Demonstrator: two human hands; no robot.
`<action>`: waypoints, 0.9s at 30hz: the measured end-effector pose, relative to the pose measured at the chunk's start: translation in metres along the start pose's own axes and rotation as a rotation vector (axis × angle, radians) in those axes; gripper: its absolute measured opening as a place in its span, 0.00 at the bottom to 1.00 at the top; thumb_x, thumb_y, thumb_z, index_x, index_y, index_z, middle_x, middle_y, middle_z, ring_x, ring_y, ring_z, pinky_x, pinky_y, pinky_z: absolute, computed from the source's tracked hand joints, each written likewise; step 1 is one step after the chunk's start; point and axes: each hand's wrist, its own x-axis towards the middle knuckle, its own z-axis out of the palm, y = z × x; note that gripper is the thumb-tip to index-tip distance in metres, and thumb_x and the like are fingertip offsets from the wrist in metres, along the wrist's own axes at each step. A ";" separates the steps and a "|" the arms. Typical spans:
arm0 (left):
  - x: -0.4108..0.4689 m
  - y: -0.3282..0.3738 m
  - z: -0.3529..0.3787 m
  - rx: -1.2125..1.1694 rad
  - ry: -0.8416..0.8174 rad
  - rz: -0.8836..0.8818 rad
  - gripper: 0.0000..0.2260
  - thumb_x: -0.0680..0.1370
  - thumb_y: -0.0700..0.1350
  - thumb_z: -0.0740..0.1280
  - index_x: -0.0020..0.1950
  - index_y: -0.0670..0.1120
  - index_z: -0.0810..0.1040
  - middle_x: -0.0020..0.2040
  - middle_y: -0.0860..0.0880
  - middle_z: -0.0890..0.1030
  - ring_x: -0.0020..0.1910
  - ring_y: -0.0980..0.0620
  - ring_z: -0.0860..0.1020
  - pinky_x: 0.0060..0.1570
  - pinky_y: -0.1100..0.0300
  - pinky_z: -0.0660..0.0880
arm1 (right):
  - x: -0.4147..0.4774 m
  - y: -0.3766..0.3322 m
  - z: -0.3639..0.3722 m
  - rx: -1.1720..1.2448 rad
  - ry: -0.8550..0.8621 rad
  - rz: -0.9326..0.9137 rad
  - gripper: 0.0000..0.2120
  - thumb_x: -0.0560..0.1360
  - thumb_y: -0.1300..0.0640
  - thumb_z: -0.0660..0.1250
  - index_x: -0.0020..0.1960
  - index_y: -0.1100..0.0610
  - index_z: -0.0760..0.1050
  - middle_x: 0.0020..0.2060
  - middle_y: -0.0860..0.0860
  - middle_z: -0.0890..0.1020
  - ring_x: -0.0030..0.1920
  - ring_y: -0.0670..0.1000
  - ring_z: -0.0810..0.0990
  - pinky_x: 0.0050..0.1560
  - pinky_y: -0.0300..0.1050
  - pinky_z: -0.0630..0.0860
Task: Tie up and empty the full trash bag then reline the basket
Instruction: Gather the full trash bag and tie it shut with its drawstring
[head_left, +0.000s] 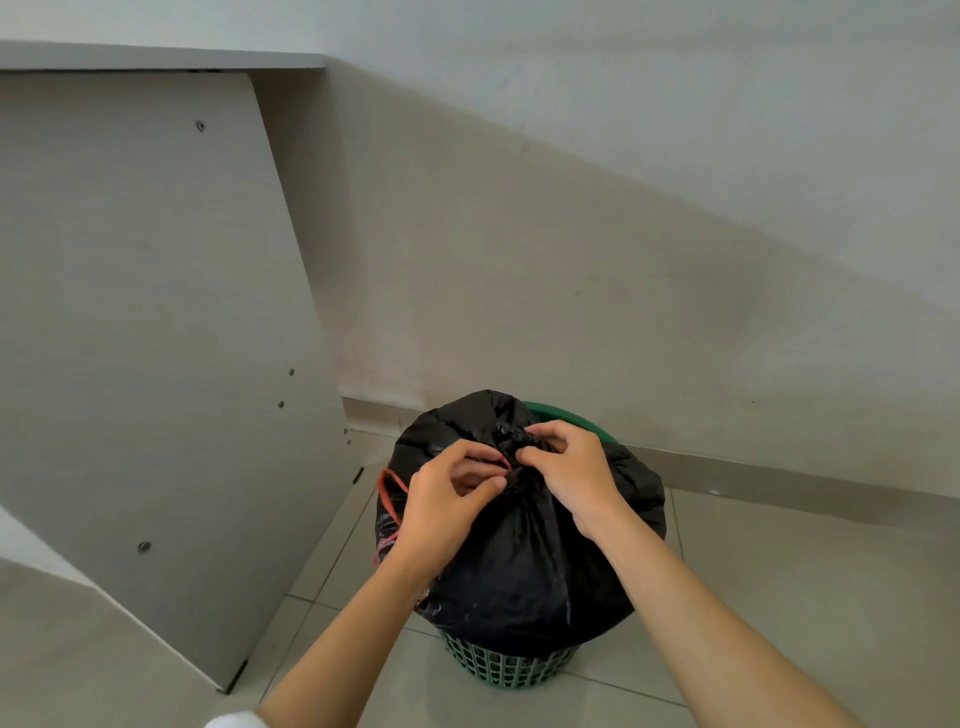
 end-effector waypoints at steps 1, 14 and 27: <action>0.002 0.001 -0.003 -0.016 -0.001 -0.036 0.09 0.72 0.41 0.73 0.49 0.50 0.80 0.40 0.54 0.85 0.42 0.60 0.82 0.47 0.66 0.76 | 0.001 0.000 0.000 -0.006 0.002 -0.007 0.10 0.69 0.64 0.71 0.48 0.54 0.79 0.49 0.50 0.82 0.54 0.47 0.78 0.51 0.37 0.71; 0.045 0.013 -0.057 0.723 0.116 0.226 0.05 0.77 0.44 0.66 0.46 0.43 0.80 0.46 0.50 0.71 0.51 0.49 0.68 0.50 0.52 0.68 | -0.003 -0.007 -0.014 -0.012 -0.087 -0.074 0.10 0.73 0.66 0.66 0.49 0.53 0.77 0.50 0.49 0.81 0.55 0.48 0.79 0.59 0.45 0.74; 0.062 0.040 -0.037 0.404 0.017 0.106 0.19 0.80 0.44 0.61 0.72 0.48 0.67 0.73 0.50 0.65 0.72 0.50 0.63 0.69 0.61 0.56 | -0.006 -0.011 -0.024 0.054 -0.059 -0.031 0.11 0.75 0.67 0.64 0.47 0.51 0.77 0.48 0.48 0.81 0.53 0.49 0.78 0.54 0.41 0.73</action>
